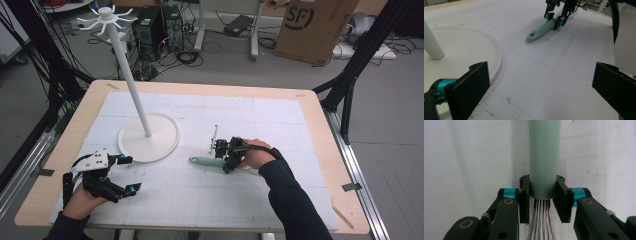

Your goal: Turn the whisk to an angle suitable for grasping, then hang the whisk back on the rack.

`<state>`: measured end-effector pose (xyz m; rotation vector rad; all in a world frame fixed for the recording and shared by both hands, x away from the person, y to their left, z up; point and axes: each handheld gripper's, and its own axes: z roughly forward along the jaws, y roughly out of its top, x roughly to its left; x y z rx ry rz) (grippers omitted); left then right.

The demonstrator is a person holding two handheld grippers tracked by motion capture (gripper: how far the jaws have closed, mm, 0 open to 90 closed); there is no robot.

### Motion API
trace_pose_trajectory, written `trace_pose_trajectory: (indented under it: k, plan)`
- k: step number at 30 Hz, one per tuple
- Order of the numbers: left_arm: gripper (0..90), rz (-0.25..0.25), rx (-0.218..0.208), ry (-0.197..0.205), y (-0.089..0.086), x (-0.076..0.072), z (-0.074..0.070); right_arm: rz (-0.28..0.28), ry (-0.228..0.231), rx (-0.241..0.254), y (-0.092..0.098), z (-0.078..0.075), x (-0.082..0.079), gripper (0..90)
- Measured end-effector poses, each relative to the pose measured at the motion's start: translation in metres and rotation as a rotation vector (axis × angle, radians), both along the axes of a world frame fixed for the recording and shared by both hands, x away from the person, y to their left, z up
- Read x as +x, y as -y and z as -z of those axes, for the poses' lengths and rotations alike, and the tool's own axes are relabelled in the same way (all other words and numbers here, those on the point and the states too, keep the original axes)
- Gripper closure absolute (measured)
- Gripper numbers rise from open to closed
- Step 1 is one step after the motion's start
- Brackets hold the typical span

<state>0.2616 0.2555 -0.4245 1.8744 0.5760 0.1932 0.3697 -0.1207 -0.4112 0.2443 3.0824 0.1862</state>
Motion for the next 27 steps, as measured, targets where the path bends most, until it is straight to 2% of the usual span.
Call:
trace_pose_trajectory:
  k: [8,9,13,16,19,21,22,25,26,27]
  plan:
    - [2.0,-0.001,0.001,0.000,0.000,-0.001,0.000,0.011,-0.019,0.012,0.001,0.000,0.001,69.4]
    - [2.0,-0.002,0.009,-0.002,0.000,-0.001,0.000,0.014,-0.034,0.020,0.002,0.000,0.002,69.4]
    - [2.0,-0.002,0.018,0.002,0.001,-0.003,0.000,0.008,-0.036,0.024,0.002,-0.001,0.001,69.4]
    - [2.0,-0.006,0.014,0.000,0.000,-0.002,-0.001,0.001,-0.063,0.053,0.003,-0.005,-0.001,69.4]
    - [2.0,-0.002,0.009,0.001,0.000,-0.002,-0.001,0.006,-0.065,0.097,0.007,-0.012,-0.002,69.4]
    - [2.0,0.002,0.021,0.002,0.001,-0.003,0.000,0.012,-0.063,0.104,0.009,-0.014,-0.002,69.4]
    - [2.0,0.004,0.022,0.001,0.001,-0.003,0.000,0.021,-0.076,0.122,0.011,-0.017,-0.002,69.4]
    - [2.0,0.006,0.020,0.001,0.001,-0.004,-0.001,0.023,-0.089,0.131,0.013,-0.018,-0.002,69.4]
    - [2.0,0.005,0.016,0.001,0.001,-0.005,-0.001,0.022,-0.115,0.137,0.014,-0.018,-0.001,69.4]
    - [2.0,0.004,0.013,0.002,0.000,-0.005,-0.001,0.033,-0.117,0.136,0.015,-0.018,-0.002,69.4]
